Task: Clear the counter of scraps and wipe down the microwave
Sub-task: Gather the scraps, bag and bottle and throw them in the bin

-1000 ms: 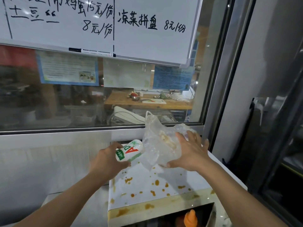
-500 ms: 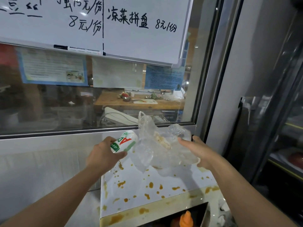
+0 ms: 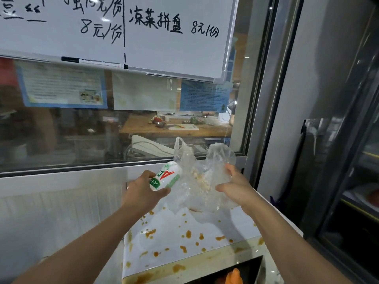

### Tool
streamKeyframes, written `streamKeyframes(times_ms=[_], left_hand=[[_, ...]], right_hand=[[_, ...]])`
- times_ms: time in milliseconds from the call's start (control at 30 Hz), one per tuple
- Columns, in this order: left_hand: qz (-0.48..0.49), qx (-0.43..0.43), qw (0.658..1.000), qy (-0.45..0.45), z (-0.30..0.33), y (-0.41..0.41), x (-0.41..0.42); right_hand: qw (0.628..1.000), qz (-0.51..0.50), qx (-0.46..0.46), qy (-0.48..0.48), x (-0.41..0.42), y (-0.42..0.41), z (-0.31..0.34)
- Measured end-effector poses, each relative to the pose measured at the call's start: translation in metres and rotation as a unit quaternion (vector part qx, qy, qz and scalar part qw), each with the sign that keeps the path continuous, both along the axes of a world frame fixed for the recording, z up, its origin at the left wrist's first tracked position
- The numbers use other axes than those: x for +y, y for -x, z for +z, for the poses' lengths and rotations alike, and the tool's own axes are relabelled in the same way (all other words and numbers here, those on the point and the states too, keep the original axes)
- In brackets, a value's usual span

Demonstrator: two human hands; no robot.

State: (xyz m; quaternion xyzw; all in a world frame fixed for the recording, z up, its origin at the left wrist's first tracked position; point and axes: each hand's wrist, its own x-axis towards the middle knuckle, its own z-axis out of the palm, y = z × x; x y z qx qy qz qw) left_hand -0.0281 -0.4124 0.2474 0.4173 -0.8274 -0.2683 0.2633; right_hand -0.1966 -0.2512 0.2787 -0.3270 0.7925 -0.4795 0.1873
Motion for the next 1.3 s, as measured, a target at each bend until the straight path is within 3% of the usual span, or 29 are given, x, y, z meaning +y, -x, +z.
streamKeyframes(times_ms=[200,400,700,1033,1300], left_hand=[[0.001,0.001,1.000,-0.004,-0.001,0.001,0.000],[-0.006,-0.003,1.000,-0.006,-0.005,0.003,0.000],[-0.003,-0.003,1.000,0.004,-0.008,-0.002,-0.007],[0.002,0.011,1.000,0.000,-0.012,-0.021,-0.016],[0.004,0.008,1.000,0.003,-0.008,-0.025,-0.011]], right_hand=[[0.998,0.049,0.030,-0.006,-0.017,-0.008,0.006],[0.975,-0.023,0.178,-0.130,-0.056,-0.022,-0.007],[0.940,-0.061,0.253,-0.221,-0.076,-0.027,-0.028],[0.977,-0.066,0.185,-0.079,-0.076,-0.032,-0.036],[0.982,-0.110,0.153,0.016,-0.070,-0.028,-0.030]])
